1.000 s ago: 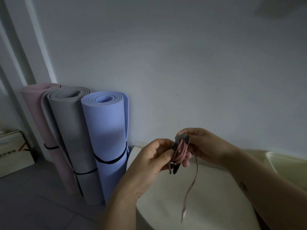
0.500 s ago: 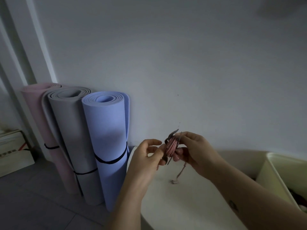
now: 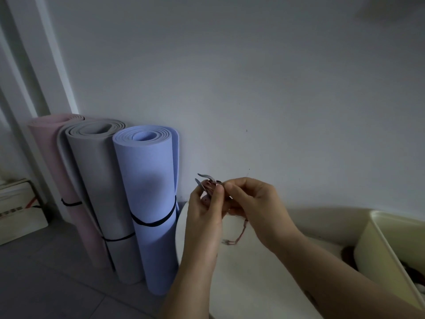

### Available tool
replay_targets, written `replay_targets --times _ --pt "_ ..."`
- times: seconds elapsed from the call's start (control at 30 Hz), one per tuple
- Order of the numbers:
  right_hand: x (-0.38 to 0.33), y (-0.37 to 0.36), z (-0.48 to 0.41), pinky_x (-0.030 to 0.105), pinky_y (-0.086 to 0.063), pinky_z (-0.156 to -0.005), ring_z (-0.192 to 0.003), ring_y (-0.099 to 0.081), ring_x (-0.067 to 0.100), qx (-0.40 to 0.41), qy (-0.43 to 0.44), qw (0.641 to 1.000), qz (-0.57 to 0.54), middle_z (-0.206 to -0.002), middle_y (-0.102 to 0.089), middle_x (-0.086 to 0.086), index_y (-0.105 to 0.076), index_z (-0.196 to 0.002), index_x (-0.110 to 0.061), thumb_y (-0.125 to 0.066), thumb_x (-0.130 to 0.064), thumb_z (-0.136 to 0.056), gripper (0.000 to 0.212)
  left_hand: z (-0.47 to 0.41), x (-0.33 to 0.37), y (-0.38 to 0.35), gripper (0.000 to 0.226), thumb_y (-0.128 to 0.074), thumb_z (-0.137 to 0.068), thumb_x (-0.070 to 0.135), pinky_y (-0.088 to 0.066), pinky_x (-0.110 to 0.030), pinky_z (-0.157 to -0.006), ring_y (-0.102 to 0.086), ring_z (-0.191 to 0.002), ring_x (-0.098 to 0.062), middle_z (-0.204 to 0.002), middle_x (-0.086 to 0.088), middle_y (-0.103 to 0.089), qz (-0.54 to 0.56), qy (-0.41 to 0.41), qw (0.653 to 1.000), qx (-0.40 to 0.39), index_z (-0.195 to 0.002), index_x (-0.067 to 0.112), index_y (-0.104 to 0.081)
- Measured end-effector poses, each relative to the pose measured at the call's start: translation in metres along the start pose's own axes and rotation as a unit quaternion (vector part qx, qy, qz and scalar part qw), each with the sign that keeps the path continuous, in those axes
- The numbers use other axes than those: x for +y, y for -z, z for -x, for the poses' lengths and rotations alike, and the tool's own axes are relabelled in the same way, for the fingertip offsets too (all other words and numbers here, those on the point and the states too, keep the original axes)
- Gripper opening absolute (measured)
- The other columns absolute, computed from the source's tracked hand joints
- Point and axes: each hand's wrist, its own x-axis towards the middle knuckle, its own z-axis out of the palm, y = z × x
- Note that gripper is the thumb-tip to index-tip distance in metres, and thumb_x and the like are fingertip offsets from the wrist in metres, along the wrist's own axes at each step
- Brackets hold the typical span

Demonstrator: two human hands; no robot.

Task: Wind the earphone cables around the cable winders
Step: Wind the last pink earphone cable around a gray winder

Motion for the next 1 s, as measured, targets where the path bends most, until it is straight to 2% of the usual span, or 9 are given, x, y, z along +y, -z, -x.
replay_targets --times 0.1,0.17,0.3,0.43,0.5,0.63,0.77,0.9,1.0 --pt "-0.007 0.003 0.003 0.018 -0.045 -0.055 -0.051 -0.051 0.006 0.003 0.016 0.999 0.051 -0.066 -0.068 -0.004 -0.072 -0.078 -0.015 -0.06 -0.012 -0.091 0.018 0.0 0.004 -0.003 0.035 -0.059 -0.094 0.026 -0.056 -0.031 -0.082 -0.068 -0.094 -0.019 -0.106 -0.016 -0.068 0.071 0.012 0.997 0.001 -0.122 0.005 -0.056" --pt "-0.008 0.007 0.005 0.011 -0.037 -0.048 -0.044 -0.044 0.0 0.023 0.025 0.995 0.097 -0.063 -0.066 -0.012 -0.072 -0.077 -0.017 -0.063 -0.014 -0.089 0.015 0.0 0.006 -0.002 0.03 -0.05 -0.097 0.023 -0.056 -0.026 -0.076 -0.066 -0.091 -0.02 -0.1 -0.016 -0.066 0.108 0.019 0.994 -0.011 -0.116 0.001 -0.057" --pt "-0.007 0.014 0.009 0.01 -0.031 -0.043 -0.042 -0.038 0.002 0.013 0.028 0.985 0.172 -0.051 -0.057 -0.021 -0.073 -0.079 -0.02 -0.065 -0.018 -0.087 0.011 -0.002 0.015 0.002 0.023 -0.044 -0.099 0.022 -0.052 -0.028 -0.074 -0.063 -0.07 -0.011 -0.073 0.001 -0.065 0.198 0.035 0.979 -0.022 -0.091 0.009 -0.061" --pt "-0.01 0.016 0.011 0.01 -0.029 -0.042 -0.043 -0.037 0.004 -0.017 0.044 0.975 0.215 -0.065 -0.065 -0.017 -0.073 -0.079 -0.026 -0.065 -0.019 -0.087 0.013 -0.001 0.017 0.006 0.027 -0.044 -0.099 0.025 -0.057 -0.028 -0.074 -0.063 -0.079 -0.016 -0.089 -0.007 -0.063 0.217 0.062 0.974 -0.017 -0.106 0.008 -0.063" --pt "-0.012 0.019 0.009 0.01 -0.029 -0.042 -0.043 -0.036 0.005 -0.021 0.052 0.969 0.24 -0.065 -0.065 -0.018 -0.072 -0.079 -0.028 -0.065 -0.019 -0.087 0.014 -0.001 0.018 0.007 0.028 -0.045 -0.099 0.025 -0.058 -0.026 -0.069 -0.065 -0.073 -0.015 -0.088 -0.009 -0.063 0.223 0.073 0.972 -0.015 -0.11 0.005 -0.062" --pt "-0.017 0.024 0.009 0.009 -0.028 -0.042 -0.042 -0.036 0.006 -0.035 0.054 0.956 0.285 -0.052 -0.057 -0.028 -0.07 -0.079 -0.026 -0.065 -0.02 -0.088 0.012 -0.002 0.018 0.005 0.024 -0.044 -0.099 0.019 -0.056 -0.024 -0.061 -0.061 -0.069 -0.013 -0.082 -0.009 -0.061 0.196 0.081 0.977 -0.028 -0.095 0.005 -0.062" --pt "-0.024 0.022 0.017 0.009 -0.028 -0.042 -0.04 -0.036 0.005 -0.058 0.075 0.952 0.291 -0.046 -0.051 -0.029 -0.069 -0.079 -0.026 -0.064 -0.018 -0.089 0.014 -0.002 0.015 0.006 0.022 -0.047 -0.098 0.021 -0.056 -0.026 -0.07 -0.063 -0.073 -0.013 -0.081 -0.006 -0.064 0.182 0.065 0.98 -0.044 -0.101 0.006 -0.064" --pt "-0.024 0.016 0.022 0.009 -0.029 -0.042 -0.04 -0.038 0.004 -0.071 0.091 0.948 0.296 -0.043 -0.048 -0.03 -0.068 -0.078 -0.028 -0.063 -0.017 -0.089 0.016 -0.001 0.015 0.009 0.027 -0.058 -0.081 0.026 -0.054 -0.029 -0.08 -0.064 -0.074 -0.011 -0.077 0.0 -0.066 0.207 0.051 0.974 -0.075 -0.101 0.01 -0.066" --pt "-0.016 0.016 0.02 0.008 -0.033 -0.045 -0.044 -0.045 0.0 -0.06 0.075 0.951 0.294 -0.049 -0.053 -0.029 -0.069 -0.077 -0.025 -0.065 -0.018 -0.087 0.014 -0.001 0.015 0.012 0.03 -0.059 -0.077 0.029 -0.054 -0.029 -0.076 -0.062 -0.072 -0.014 -0.075 -0.002 -0.066 0.203 0.046 0.975 -0.074 -0.097 0.009 -0.066"
